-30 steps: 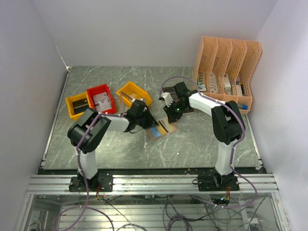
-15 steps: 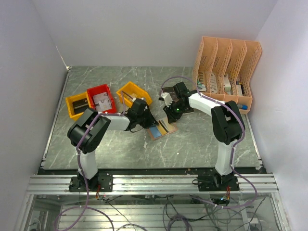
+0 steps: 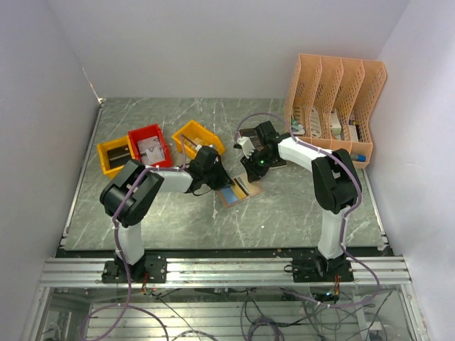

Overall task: Put the credit cards into the card holder
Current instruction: Insert the credit card into the card holder.

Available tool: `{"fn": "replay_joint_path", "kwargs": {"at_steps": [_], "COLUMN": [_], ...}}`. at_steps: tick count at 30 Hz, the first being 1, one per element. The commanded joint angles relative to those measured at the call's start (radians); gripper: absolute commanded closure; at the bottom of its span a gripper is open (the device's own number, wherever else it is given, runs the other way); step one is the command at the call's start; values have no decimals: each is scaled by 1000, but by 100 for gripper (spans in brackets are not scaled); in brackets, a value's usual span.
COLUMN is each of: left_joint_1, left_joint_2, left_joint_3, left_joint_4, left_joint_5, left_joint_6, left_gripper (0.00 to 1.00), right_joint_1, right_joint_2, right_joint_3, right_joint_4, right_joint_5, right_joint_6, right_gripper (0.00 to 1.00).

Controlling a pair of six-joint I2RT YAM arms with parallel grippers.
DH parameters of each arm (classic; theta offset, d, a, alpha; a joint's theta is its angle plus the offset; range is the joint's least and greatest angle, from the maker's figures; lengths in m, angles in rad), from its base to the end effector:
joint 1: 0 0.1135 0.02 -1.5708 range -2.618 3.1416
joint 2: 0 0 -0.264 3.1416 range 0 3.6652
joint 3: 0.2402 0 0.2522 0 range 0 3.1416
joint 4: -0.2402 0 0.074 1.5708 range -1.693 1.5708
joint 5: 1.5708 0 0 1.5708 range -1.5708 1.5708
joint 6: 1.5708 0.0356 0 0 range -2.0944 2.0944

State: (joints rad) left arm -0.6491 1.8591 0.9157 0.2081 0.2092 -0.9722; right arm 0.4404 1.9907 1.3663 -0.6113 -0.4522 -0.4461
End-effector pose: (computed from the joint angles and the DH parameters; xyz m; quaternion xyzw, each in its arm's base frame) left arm 0.2888 -0.2284 0.1305 -0.1044 0.9040 -0.3582 0.2088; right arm 0.3519 0.1830 0.1599 -0.4459 0.8520 0.2206 0.1632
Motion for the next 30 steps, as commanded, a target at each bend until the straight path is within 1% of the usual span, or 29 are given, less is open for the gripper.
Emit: {"fn": "replay_joint_path", "kwargs": {"at_steps": [1, 12, 17, 23, 30], "left_joint_1": [-21, -21, -21, -20, -21], "left_joint_2": [45, 77, 68, 74, 95], "left_joint_3": [9, 44, 43, 48, 95], "left_joint_4": [-96, -110, -127, -129, -149], "left_joint_5": [-31, -18, -19, 1, 2], "left_joint_6": [39, 50, 56, 67, 84], "left_gripper": [88, 87, 89, 87, 85], "right_joint_1": [14, 20, 20, 21, 21], "right_joint_2": [22, 23, 23, 23, 23], "right_joint_3": [14, 13, 13, 14, 14], "right_joint_4": [-7, -5, -5, -7, -8], "right_joint_5": [-13, -10, -9, -10, -16], "right_joint_6": [-5, -6, -6, -6, -5], "right_gripper": [76, 76, 76, 76, 76]}}
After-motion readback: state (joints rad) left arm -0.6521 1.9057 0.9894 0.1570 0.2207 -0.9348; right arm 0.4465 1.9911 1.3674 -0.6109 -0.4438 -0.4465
